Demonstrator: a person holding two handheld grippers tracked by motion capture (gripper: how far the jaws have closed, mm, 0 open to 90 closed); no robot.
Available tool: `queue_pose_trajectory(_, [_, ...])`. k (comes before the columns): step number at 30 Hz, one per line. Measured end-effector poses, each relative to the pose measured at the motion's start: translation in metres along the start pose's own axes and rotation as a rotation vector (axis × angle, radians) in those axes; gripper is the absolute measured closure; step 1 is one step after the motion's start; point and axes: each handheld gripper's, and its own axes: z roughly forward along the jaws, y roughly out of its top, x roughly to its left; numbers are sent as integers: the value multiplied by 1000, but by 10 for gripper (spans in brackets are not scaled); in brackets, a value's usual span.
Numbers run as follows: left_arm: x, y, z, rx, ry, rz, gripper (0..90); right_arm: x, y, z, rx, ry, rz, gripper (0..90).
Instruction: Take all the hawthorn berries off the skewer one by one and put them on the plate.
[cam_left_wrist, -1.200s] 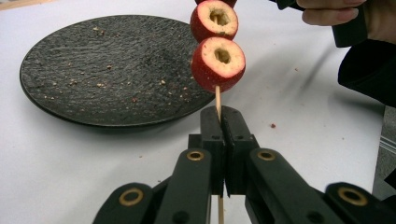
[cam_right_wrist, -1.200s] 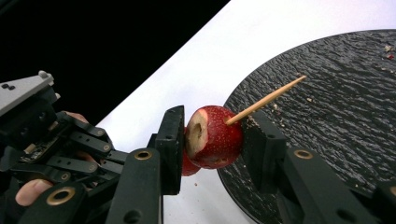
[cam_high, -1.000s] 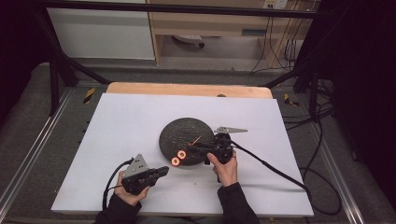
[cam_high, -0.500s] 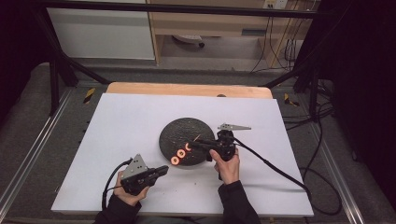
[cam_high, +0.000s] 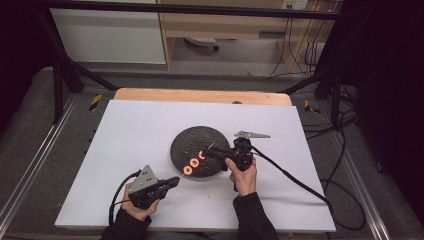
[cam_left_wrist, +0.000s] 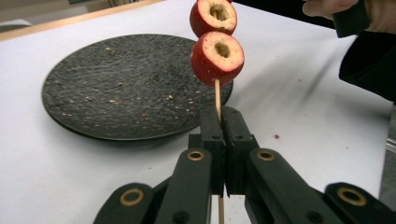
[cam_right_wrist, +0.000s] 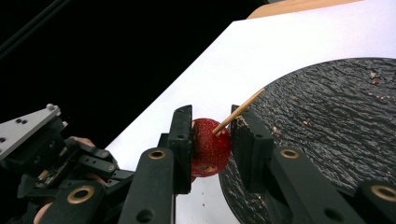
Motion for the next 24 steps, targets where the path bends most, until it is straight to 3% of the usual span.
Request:
queue_pose_trajectory(1, [-1,1,-1,-4,11,11,885,-1,-1,1,9,6,-3,622])
queue_pose_trajectory(9, [-2,0,-1,-8,8,11,885,0,-7,5,17,9,10,565])
queue_pose_trajectory(10, [-3,1,-1,-5,11,16,886,-1,-8,7,26,27,23,559])
queue_pose_trajectory(14, [-2,-1,1,1,11,9,885,-1,-10,8,34,47,31,685])
queue_pose_trajectory(18, [-3,0,0,-6,10,10,885,0,-7,5,25,45,30,701])
queue_pose_trajectory(24, [-2,0,-2,-19,5,9,885,-1,3,-10,-56,7,35,707])
